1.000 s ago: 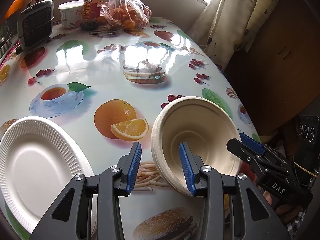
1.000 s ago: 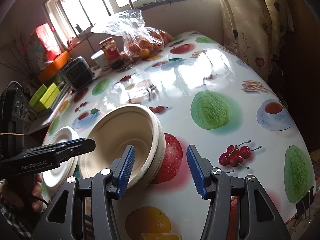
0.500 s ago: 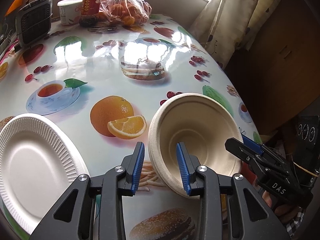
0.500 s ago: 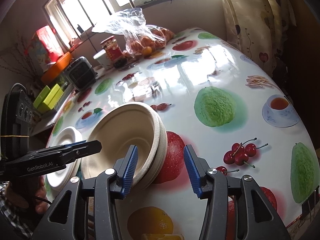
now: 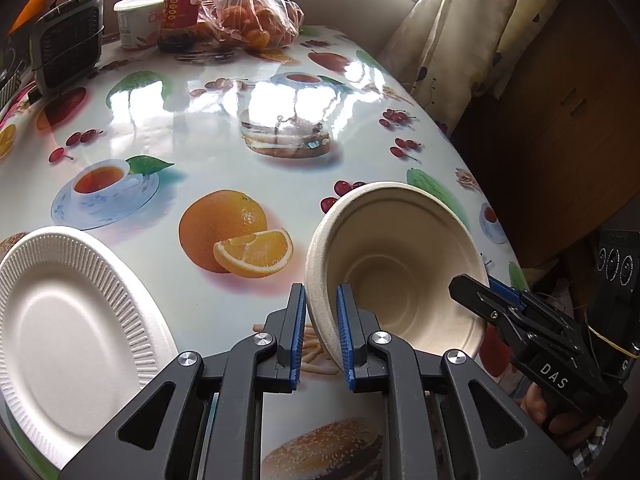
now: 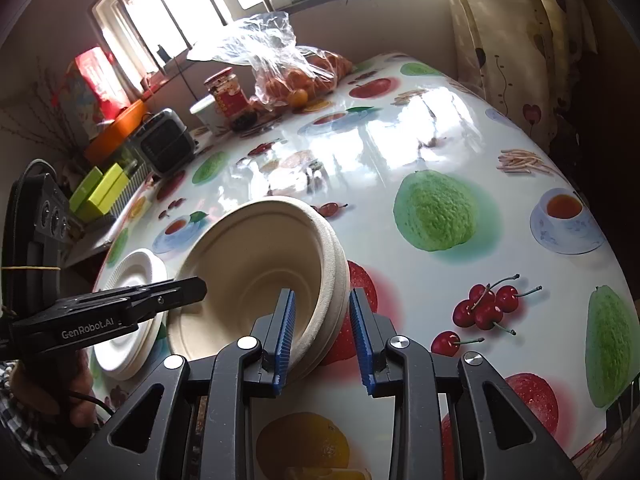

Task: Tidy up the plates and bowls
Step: 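Grasp the rim of the nested kraft bowl stack with both grippers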

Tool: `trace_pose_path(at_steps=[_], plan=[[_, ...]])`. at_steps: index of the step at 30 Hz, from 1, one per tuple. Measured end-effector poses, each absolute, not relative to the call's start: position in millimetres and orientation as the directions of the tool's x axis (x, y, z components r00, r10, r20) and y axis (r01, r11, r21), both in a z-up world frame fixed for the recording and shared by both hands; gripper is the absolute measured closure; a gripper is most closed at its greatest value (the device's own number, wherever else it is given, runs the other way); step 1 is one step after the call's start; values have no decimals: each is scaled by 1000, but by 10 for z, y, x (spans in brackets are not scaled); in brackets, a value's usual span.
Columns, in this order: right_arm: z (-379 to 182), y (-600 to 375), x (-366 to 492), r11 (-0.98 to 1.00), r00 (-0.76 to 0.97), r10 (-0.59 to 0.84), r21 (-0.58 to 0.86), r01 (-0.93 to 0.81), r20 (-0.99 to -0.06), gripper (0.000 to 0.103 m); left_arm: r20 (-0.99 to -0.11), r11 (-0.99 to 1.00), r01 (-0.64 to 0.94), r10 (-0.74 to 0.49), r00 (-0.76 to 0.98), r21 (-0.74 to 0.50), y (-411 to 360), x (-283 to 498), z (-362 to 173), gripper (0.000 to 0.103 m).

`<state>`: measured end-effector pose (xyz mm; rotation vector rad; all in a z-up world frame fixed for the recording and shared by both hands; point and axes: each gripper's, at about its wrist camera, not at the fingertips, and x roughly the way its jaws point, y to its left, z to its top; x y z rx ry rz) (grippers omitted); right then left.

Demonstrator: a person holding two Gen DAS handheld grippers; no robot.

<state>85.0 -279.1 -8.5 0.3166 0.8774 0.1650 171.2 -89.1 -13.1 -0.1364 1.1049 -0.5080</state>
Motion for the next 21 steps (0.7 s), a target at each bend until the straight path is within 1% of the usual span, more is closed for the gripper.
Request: trace_pose_path(at_steps=[21], plan=[[-79, -2754, 862, 940, 630, 276, 342, -18, -726, 76, -809, 880, 316, -458, 369, -354, -825, 1671, -46, 87]])
